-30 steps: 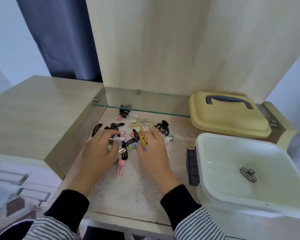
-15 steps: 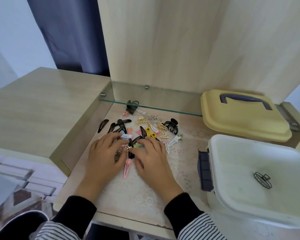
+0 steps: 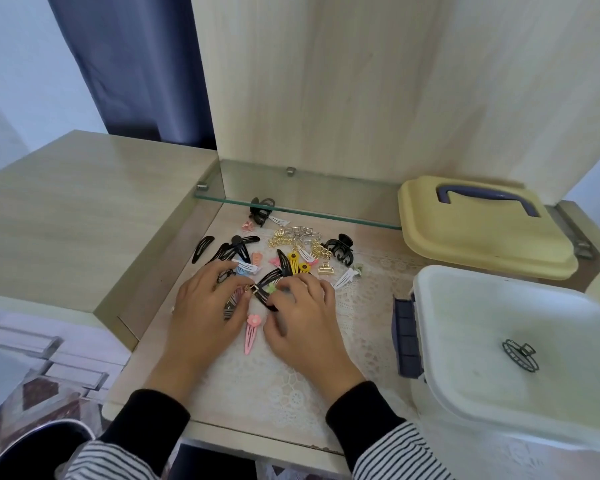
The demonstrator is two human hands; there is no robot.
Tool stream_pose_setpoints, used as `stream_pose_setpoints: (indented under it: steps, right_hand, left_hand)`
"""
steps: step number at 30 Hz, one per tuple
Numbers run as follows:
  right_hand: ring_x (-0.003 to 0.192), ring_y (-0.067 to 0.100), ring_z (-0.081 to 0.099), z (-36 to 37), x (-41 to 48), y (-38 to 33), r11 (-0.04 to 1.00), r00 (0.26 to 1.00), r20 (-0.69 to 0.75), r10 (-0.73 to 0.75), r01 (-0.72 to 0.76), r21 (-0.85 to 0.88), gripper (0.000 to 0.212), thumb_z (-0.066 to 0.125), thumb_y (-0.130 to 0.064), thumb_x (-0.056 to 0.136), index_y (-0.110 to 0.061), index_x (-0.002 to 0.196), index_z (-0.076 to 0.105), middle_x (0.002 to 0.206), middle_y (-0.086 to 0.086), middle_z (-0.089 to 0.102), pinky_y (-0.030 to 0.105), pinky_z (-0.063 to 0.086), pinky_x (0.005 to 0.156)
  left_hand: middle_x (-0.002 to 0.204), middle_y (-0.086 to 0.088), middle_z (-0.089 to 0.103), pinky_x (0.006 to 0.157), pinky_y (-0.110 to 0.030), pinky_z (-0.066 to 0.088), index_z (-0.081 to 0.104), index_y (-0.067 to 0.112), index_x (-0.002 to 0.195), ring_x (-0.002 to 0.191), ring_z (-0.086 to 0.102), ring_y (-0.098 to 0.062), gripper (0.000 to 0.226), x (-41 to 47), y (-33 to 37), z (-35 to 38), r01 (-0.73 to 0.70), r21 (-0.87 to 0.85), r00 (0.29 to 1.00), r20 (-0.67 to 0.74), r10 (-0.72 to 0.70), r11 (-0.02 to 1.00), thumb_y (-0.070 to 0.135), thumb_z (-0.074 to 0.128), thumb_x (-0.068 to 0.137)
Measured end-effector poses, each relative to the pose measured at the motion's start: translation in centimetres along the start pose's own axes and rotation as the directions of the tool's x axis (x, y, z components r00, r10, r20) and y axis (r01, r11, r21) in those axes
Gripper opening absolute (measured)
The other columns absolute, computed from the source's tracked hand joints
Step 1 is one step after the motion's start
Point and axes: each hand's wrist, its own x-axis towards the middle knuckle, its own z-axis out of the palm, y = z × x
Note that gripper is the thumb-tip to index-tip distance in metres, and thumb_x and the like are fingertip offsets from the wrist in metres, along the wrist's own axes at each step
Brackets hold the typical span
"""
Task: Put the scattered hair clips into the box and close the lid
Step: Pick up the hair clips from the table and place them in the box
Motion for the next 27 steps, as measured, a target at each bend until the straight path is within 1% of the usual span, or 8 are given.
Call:
stream_pose_setpoints:
  steps: [2, 5, 10, 15, 20, 22, 24, 27]
  right_hand:
    - [0.105, 0.018, 0.047, 0.0, 0.0, -0.1, 0.999, 1.000, -0.015, 0.023, -0.024, -0.031, 0.016, 0.056, -0.034, 0.082, -0.020, 0.085, 0.064, 0.102, -0.005, 0.057, 0.035, 0.031, 0.095]
    - [0.096, 0.017, 0.047, 0.1, 0.0, -0.1, 0.995, 0.996, -0.043, 0.075, -0.078, -0.065, 0.017, 0.056, -0.035, 0.084, -0.020, 0.087, 0.063, 0.097, -0.004, 0.056, 0.033, 0.034, 0.087]
    - [0.091, 0.017, 0.048, 0.4, 0.2, 0.1, 0.989, 0.991, -0.011, 0.132, -0.132, -0.066, 0.019, 0.055, -0.037, 0.085, -0.021, 0.090, 0.064, 0.094, -0.005, 0.057, 0.034, 0.039, 0.082]
    - [0.089, 0.018, 0.049, 0.0, 0.4, -0.1, 0.989, 0.992, 0.008, 0.123, -0.122, -0.083, 0.020, 0.054, -0.036, 0.085, -0.019, 0.088, 0.065, 0.092, -0.004, 0.057, 0.034, 0.040, 0.081]
    - [0.090, 0.022, 0.051, -0.7, 0.6, -0.3, 0.988, 0.995, 0.059, 0.082, -0.074, -0.135, 0.021, 0.057, -0.036, 0.084, -0.017, 0.088, 0.066, 0.092, -0.001, 0.059, 0.038, 0.041, 0.078]
    - [0.090, 0.024, 0.053, -1.0, 0.8, -0.4, 0.985, 0.995, 0.075, 0.058, -0.045, -0.165, 0.016, 0.063, -0.030, 0.083, -0.015, 0.087, 0.068, 0.090, 0.001, 0.062, 0.039, 0.043, 0.075]
    - [0.084, 0.024, 0.056, -1.2, 1.0, -0.6, 0.977, 0.996, 0.088, 0.033, -0.013, -0.213, 0.009, 0.073, -0.020, 0.075, -0.015, 0.081, 0.069, 0.084, 0.001, 0.063, 0.037, 0.045, 0.069]
    - [0.073, 0.024, 0.057, -1.5, 1.0, -0.9, 0.971, 0.994, 0.110, 0.005, 0.021, -0.238, 0.014, 0.078, -0.009, 0.064, -0.012, 0.072, 0.068, 0.075, 0.003, 0.061, 0.033, 0.046, 0.061]
  left_hand:
    - [0.121, 0.003, 0.059, 0.088, -0.046, 0.049, 0.069, 0.022, 0.105, 0.114, 0.056, -0.021, 0.024, 0.0, 0.0, 0.0, -0.014, -0.012, 1.000, 0.000, 0.014, 1.000, 0.032, 0.056, 0.088]
    - [0.118, 0.004, 0.059, 0.087, -0.045, 0.049, 0.069, 0.022, 0.106, 0.113, 0.057, -0.019, 0.023, 0.0, -0.1, -0.1, -0.032, -0.015, 0.999, 0.004, 0.032, 0.999, 0.032, 0.056, 0.089]
    - [0.108, 0.007, 0.065, 0.090, -0.046, 0.048, 0.069, 0.021, 0.104, 0.112, 0.058, -0.018, 0.020, 0.0, -0.2, 0.0, -0.047, -0.028, 0.999, 0.007, 0.048, 0.998, 0.030, 0.057, 0.091]
    - [0.101, 0.007, 0.067, 0.084, -0.046, 0.050, 0.068, 0.020, 0.101, 0.104, 0.062, -0.019, 0.021, 0.0, 0.3, -0.5, -0.042, -0.043, 0.999, -0.007, 0.042, 0.998, 0.031, 0.053, 0.091]
    - [0.103, 0.005, 0.067, 0.083, -0.045, 0.050, 0.068, 0.018, 0.104, 0.100, 0.062, -0.018, 0.023, -0.1, 0.6, -0.7, -0.041, -0.053, 0.999, -0.018, 0.040, 0.998, 0.031, 0.053, 0.091]
    - [0.103, 0.005, 0.067, 0.083, -0.046, 0.050, 0.067, 0.018, 0.105, 0.099, 0.063, -0.018, 0.022, -0.1, 0.4, -0.7, -0.029, -0.066, 0.999, -0.019, 0.028, 0.997, 0.032, 0.056, 0.091]
    - [0.099, 0.006, 0.067, 0.079, -0.045, 0.050, 0.066, 0.019, 0.100, 0.094, 0.063, -0.018, 0.017, -0.1, 0.6, -0.9, -0.040, -0.076, 0.999, -0.037, 0.038, 0.996, 0.030, 0.060, 0.090]
    - [0.095, 0.007, 0.067, 0.076, -0.041, 0.050, 0.067, 0.018, 0.093, 0.091, 0.062, -0.016, 0.013, -0.1, 1.4, -1.4, -0.060, -0.044, 0.994, -0.090, 0.056, 0.997, 0.028, 0.061, 0.089]
